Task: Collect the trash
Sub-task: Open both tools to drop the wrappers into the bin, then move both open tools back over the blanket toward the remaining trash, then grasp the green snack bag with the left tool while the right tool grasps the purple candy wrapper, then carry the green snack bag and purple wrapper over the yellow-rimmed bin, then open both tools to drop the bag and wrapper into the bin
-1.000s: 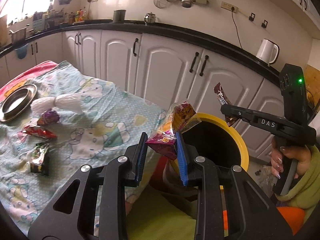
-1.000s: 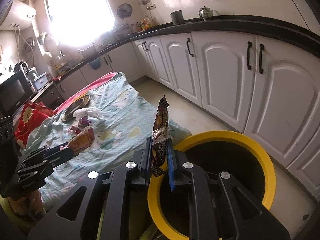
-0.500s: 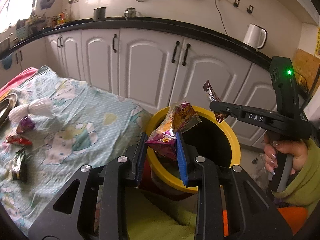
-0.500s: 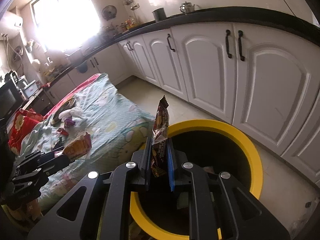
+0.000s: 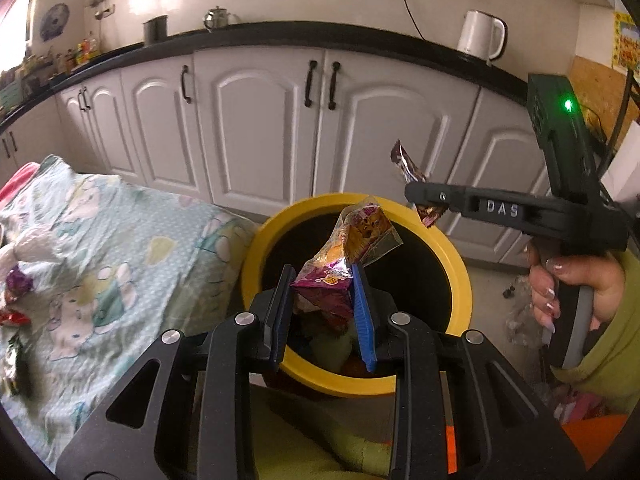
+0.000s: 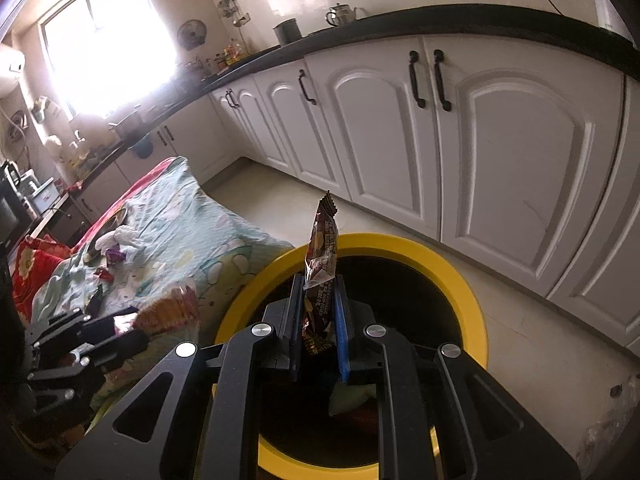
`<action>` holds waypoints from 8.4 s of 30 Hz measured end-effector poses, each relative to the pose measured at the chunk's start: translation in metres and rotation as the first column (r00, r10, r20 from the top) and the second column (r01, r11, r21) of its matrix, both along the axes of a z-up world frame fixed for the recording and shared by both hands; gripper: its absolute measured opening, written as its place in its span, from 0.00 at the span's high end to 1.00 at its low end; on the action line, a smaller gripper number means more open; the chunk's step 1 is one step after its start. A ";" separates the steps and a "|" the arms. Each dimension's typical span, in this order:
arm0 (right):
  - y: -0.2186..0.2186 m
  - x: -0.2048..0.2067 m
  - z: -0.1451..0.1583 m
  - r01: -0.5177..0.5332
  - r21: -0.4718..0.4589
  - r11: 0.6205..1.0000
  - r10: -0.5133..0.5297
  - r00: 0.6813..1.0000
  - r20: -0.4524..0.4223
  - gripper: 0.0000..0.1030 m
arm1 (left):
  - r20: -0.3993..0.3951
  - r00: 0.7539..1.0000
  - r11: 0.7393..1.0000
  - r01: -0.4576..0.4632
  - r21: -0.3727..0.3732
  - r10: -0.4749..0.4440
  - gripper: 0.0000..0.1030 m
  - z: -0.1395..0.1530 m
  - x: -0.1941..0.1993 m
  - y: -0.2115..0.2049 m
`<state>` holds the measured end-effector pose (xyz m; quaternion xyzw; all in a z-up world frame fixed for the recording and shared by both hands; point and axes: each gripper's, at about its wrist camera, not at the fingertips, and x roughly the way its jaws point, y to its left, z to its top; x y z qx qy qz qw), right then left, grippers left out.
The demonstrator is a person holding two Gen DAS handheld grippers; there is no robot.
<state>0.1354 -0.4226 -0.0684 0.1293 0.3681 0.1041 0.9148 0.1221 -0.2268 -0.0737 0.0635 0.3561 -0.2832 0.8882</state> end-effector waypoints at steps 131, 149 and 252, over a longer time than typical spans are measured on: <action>0.400 0.112 0.006 -0.697 -0.350 0.626 0.728 0.683 -0.058 0.66 | -0.109 0.773 0.763 -0.634 -0.124 0.625 0.29 -0.022 0.011 0.287; 0.379 0.111 -0.002 -0.685 -0.285 0.670 0.695 0.714 -0.080 0.86 | -0.163 0.777 0.779 -0.623 -0.066 0.608 0.62 -0.044 0.017 0.281; -0.017 -0.007 0.005 -0.054 -0.031 0.998 0.053 0.998 -0.024 0.67 | -0.064 0.998 1.000 -0.022 -0.015 0.021 0.41 -0.009 0.013 -0.003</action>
